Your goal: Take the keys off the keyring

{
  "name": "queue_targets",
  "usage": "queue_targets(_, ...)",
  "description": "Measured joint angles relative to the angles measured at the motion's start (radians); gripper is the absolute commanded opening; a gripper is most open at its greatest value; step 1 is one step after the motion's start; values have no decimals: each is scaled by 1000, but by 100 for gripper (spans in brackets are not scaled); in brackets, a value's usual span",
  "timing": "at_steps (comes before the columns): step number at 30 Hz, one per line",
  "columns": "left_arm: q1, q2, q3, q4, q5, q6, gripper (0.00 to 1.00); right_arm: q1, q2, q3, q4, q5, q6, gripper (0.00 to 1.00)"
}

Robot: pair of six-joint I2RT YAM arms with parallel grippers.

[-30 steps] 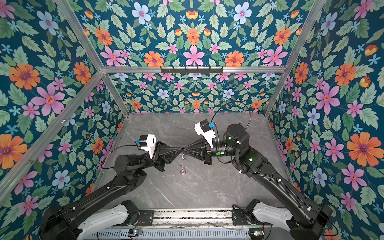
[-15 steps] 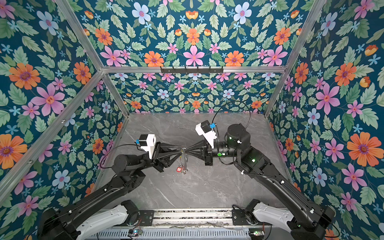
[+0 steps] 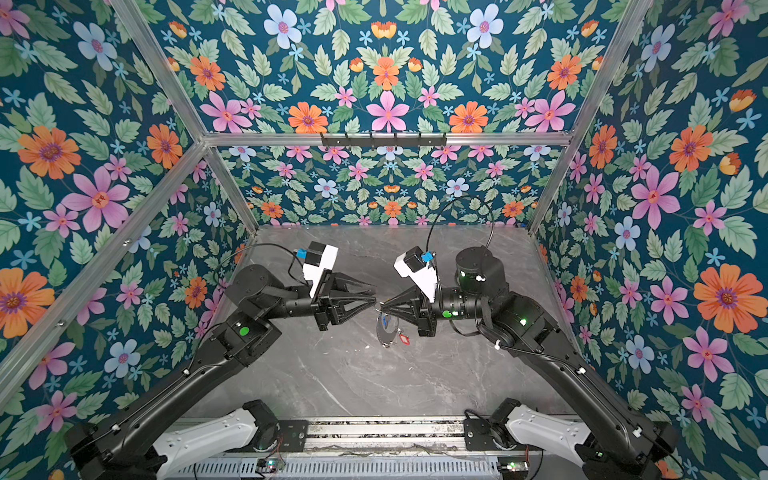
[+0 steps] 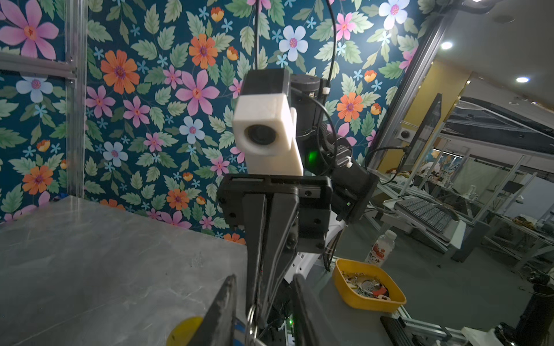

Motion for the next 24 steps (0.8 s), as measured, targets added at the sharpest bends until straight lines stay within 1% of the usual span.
queue_targets(4, 0, 21, 75, -162, 25, 61, 29, 0, 1, 14, -31, 4, -17, 0)
queue_targets(9, 0, 47, 116, -281, 58, 107, 27, 1, 1, 24, -47, 18, -21, 0)
queue_targets(15, 0, 64, 146, -358, 93, 142, 17, 1, 5, 33, -56, 33, -31, 0)
queue_targets(24, 0, 81, 169, -402, 100, 175, 9, 2, 19, 48, -76, 41, -37, 0)
